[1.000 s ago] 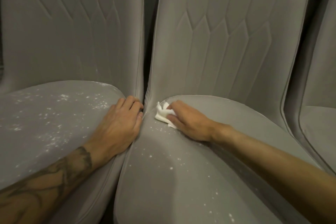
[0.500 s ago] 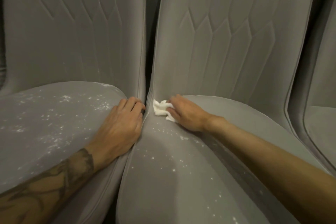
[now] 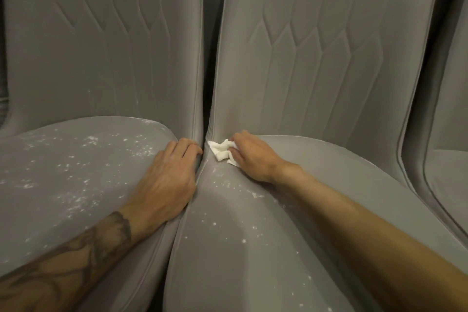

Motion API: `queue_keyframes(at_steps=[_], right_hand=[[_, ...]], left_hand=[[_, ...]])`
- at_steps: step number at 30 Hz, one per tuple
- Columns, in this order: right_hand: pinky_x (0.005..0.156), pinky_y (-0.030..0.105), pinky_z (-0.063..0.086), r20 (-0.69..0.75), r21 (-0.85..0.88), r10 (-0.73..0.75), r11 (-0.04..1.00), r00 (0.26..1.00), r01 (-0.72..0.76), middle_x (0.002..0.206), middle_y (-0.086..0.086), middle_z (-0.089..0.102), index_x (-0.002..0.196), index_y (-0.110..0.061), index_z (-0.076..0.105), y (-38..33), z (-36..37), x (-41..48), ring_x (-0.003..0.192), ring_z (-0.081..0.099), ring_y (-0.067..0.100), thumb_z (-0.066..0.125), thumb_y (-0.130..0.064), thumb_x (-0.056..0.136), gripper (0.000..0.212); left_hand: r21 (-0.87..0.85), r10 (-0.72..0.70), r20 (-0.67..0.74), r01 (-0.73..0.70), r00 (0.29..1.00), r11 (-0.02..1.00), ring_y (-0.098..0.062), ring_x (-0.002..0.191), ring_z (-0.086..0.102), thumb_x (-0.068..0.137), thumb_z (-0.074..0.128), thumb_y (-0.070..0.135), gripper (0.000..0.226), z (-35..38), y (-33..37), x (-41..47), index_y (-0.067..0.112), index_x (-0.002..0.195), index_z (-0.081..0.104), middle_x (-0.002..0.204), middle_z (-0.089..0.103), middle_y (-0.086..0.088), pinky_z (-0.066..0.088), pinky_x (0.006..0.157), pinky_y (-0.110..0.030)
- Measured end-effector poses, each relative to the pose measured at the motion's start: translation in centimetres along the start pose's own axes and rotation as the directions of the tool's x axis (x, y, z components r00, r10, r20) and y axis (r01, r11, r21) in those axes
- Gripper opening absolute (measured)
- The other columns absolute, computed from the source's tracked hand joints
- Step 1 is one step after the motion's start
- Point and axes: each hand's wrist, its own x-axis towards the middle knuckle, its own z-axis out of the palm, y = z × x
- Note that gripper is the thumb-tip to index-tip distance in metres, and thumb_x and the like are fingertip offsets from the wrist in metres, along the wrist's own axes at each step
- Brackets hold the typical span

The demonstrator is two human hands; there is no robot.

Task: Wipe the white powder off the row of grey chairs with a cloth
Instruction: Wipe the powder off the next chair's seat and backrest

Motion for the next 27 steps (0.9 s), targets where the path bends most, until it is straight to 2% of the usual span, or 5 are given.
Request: queue_keyframes(at_steps=[6,13,19,24,27], right_hand=[[0.083,0.031,0.039,0.074,0.17,-0.25,0.957,0.965,0.235,0.105,0.001,0.054,0.112,-0.015,0.053,-2.9,0.0,-4.3,0.092,0.049,0.017,0.045,-0.033,0.104,0.021],[0.081,0.046,0.042,-0.031,0.033,-0.059,0.998,0.998,0.06,0.095,0.005,0.048,0.094,-0.019,0.043,-1.7,0.5,-1.4,0.089,0.05,0.029,0.045,-0.033,0.103,0.017],[0.084,0.034,0.04,0.112,0.142,-0.219,0.969,0.969,0.202,0.111,0.004,0.055,0.115,-0.016,0.052,-3.4,-0.5,-5.0,0.095,0.051,0.02,0.045,-0.036,0.103,0.024],[0.082,0.04,0.038,0.036,0.027,-0.034,0.999,0.999,0.033,0.106,0.012,0.052,0.102,-0.013,0.048,-2.7,-0.1,-1.6,0.096,0.051,0.032,0.044,-0.032,0.104,0.02],[0.081,0.04,0.039,-0.013,0.058,-0.085,0.995,0.996,0.086,0.099,0.006,0.049,0.098,-0.015,0.046,-3.8,0.8,-2.7,0.092,0.049,0.028,0.045,-0.031,0.103,0.017]], left_hand=[[0.005,0.026,-0.008,-0.026,1.0,1.0,-0.02,0.089,0.046,0.099,0.042,0.023,0.018,0.1,-0.1,-0.1,0.018,0.109,0.056,0.109,0.051,0.0,0.047,0.078,-0.044],[-0.026,0.009,-0.033,-0.01,0.999,1.0,-0.019,0.092,0.049,0.102,0.05,0.01,0.012,0.1,0.0,0.0,0.019,0.11,0.055,0.111,0.051,0.002,0.047,0.083,-0.044],[-0.105,-0.021,-0.033,0.018,0.999,0.994,-0.024,0.102,0.056,0.1,0.038,0.02,0.03,-0.6,-0.2,0.1,0.009,0.119,0.057,0.121,0.052,-0.005,0.052,0.09,-0.049],[0.034,-0.018,0.006,0.018,1.0,0.999,-0.021,0.093,0.053,0.108,0.042,0.023,0.022,-2.1,-0.7,-1.7,0.017,0.125,0.053,0.11,0.056,-0.002,0.051,0.084,-0.043],[0.119,0.001,0.031,-0.004,1.0,0.993,-0.022,0.09,0.053,0.107,0.041,0.023,0.021,-2.2,-0.6,-3.2,0.016,0.121,0.054,0.107,0.056,-0.003,0.051,0.081,-0.042]])
